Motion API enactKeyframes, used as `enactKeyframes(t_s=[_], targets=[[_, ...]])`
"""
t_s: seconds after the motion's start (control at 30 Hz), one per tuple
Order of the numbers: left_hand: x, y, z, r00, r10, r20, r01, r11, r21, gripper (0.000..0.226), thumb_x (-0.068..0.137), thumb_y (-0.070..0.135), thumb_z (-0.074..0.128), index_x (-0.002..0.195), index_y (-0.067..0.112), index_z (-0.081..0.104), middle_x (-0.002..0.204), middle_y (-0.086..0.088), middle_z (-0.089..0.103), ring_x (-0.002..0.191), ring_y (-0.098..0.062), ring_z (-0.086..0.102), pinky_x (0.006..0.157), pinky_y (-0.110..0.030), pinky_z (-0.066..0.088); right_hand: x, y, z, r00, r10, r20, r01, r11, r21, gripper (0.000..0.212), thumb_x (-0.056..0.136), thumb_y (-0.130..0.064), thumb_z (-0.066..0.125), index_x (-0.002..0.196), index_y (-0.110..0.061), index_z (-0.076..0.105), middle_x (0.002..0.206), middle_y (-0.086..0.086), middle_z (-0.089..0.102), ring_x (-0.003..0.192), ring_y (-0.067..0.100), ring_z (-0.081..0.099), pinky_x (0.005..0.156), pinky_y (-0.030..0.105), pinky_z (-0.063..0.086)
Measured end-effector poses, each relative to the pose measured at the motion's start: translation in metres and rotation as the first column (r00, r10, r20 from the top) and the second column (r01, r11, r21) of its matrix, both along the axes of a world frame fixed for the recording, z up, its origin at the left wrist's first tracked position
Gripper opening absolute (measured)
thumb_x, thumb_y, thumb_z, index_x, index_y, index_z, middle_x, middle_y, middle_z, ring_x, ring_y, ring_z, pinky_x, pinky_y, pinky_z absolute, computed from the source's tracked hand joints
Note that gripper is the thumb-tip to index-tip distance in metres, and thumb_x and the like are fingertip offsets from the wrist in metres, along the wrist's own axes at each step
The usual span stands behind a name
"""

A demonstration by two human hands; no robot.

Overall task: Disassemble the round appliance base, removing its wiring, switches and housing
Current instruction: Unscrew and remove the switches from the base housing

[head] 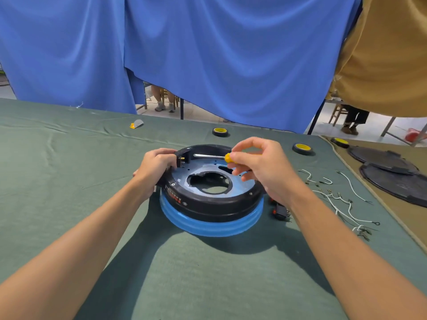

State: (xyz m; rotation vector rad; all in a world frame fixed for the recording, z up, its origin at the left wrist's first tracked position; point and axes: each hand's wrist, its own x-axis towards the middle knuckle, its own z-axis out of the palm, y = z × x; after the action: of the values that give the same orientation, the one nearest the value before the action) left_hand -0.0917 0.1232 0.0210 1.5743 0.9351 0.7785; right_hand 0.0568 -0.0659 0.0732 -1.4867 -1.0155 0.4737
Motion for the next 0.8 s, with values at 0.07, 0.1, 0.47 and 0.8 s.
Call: enactKeyframes(t_s=[0.07, 0.1, 0.47, 0.8], targets=[[0.001, -0.002, 0.002, 0.997, -0.059, -0.045, 0.060, 0.998, 0.023, 0.056, 0.044, 0.022, 0.054, 0.094, 0.029, 0.076, 0.098, -0.008, 0.074, 0.107, -0.038, 0.062, 0.106, -0.066, 0.033, -0.001, 0.002, -0.002, 0.993, 0.039, 0.112, -0.029, 0.996, -0.086, 0.011, 0.081, -0.009, 0.075, 0.081, -0.010, 0.065, 0.073, 0.008, 0.074, 0.060, 0.014, 0.067, 0.052, 0.021, 0.050], [0.001, -0.002, 0.004, 0.993, -0.090, -0.072, 0.093, 0.995, 0.029, 0.056, 0.046, 0.021, 0.053, 0.095, 0.030, 0.076, 0.098, -0.010, 0.074, 0.106, -0.039, 0.063, 0.106, -0.066, 0.033, -0.003, 0.004, -0.003, 0.983, 0.048, 0.175, -0.024, 0.991, -0.133, 0.012, 0.080, -0.008, 0.076, 0.080, -0.010, 0.065, 0.070, 0.006, 0.073, 0.060, 0.013, 0.068, 0.053, 0.021, 0.050], [0.007, -0.008, 0.010, 0.991, -0.133, -0.007, 0.133, 0.990, 0.040, 0.037, 0.062, 0.006, 0.047, 0.086, 0.016, 0.073, 0.085, -0.014, 0.068, 0.071, -0.024, 0.060, 0.065, -0.032, 0.048, -0.007, 0.032, -0.012, 0.744, 0.119, 0.658, 0.195, 0.903, -0.384, 0.023, 0.096, -0.022, 0.054, 0.103, -0.006, 0.068, 0.100, 0.012, 0.068, 0.095, 0.029, 0.062, 0.081, 0.044, 0.054], [0.006, 0.001, 0.003, 0.972, -0.231, -0.049, 0.232, 0.972, 0.027, 0.041, 0.078, -0.010, 0.051, 0.108, 0.016, 0.062, 0.097, -0.007, 0.068, 0.076, -0.018, 0.064, 0.060, -0.024, 0.051, -0.006, 0.053, -0.025, 0.729, 0.185, 0.659, 0.166, 0.886, -0.432, 0.023, 0.096, -0.029, 0.055, 0.110, -0.021, 0.071, 0.109, 0.008, 0.068, 0.095, 0.025, 0.060, 0.078, 0.035, 0.051]])
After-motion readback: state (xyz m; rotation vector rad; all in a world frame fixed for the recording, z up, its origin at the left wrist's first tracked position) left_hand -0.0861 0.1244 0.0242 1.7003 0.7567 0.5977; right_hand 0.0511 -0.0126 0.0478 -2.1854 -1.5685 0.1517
